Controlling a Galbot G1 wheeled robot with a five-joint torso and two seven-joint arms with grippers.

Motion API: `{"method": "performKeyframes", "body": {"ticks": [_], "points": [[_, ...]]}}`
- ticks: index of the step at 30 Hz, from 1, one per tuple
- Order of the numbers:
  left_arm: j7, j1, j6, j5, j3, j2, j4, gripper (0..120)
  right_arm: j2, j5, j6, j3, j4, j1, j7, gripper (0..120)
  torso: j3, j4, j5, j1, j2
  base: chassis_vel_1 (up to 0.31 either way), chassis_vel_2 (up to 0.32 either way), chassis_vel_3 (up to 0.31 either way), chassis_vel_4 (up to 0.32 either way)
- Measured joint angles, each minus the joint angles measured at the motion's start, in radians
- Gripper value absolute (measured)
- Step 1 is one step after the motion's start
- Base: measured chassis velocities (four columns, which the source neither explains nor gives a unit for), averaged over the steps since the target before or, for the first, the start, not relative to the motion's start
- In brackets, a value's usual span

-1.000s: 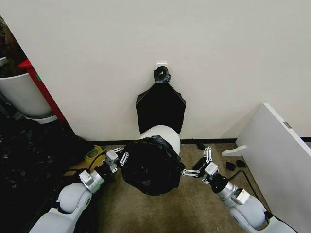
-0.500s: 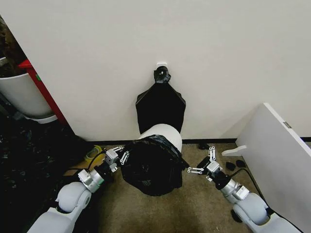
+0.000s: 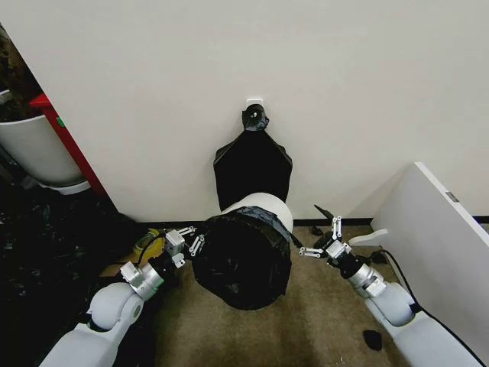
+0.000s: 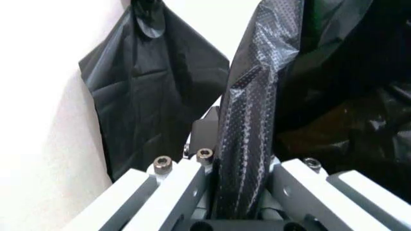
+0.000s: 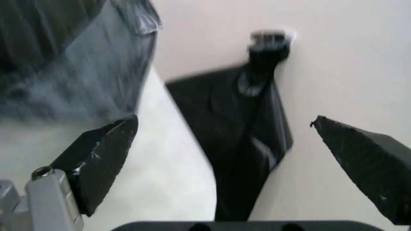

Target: Place the garbage bag over the trash bin.

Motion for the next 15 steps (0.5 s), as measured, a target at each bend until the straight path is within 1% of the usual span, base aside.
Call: {"method": "performKeyframes", "body": {"ticks": [6,7,9,10,12,15], "points": [[-0.019,-0.004,0.035,-0.014,0.001,-0.013,0.012,1,-0.005,0.011,0.004,0.031,0.043,-0.032,0.058,100,0.0,0.0002,0.0001,0.0,0.0,0.0,0.0,0.0,0.0],[-0.022,-0.004,0.04,-0.015,0.001,-0.015,0.014,1,-0.009,0.037,0.001,0.032,0.061,-0.049,0.072,100,0.0,0.0,0.0001,0.0,0.0,0.0,0.0,0.0,0.0],[-0.023,-0.003,0.043,-0.014,0.001,-0.017,0.015,1,-0.019,0.138,-0.011,0.02,0.11,-0.081,0.052,100,0.0,0.0,0.0,0.0,0.0,0.0,0.0,0.0,0.0],[-0.023,-0.003,0.043,-0.014,0.001,-0.017,0.015,1,-0.019,0.138,-0.011,0.02,0.11,-0.081,0.052,100,0.0,0.0,0.0,0.0,0.0,0.0,0.0,0.0,0.0],[-0.023,-0.002,0.043,-0.009,0.002,-0.018,0.016,1,-0.024,0.211,-0.021,0.008,0.145,-0.095,0.009,100,0.0,0.0001,0.0001,0.0,0.0,0.0,0.0,0.0,0.0],[-0.023,0.002,0.043,-0.005,0.002,-0.019,0.013,1,-0.025,0.244,-0.034,0.0,0.159,-0.091,-0.03,100,0.0,0.0002,0.0,0.0,0.0,0.0,0.0,0.0,0.0]]}}
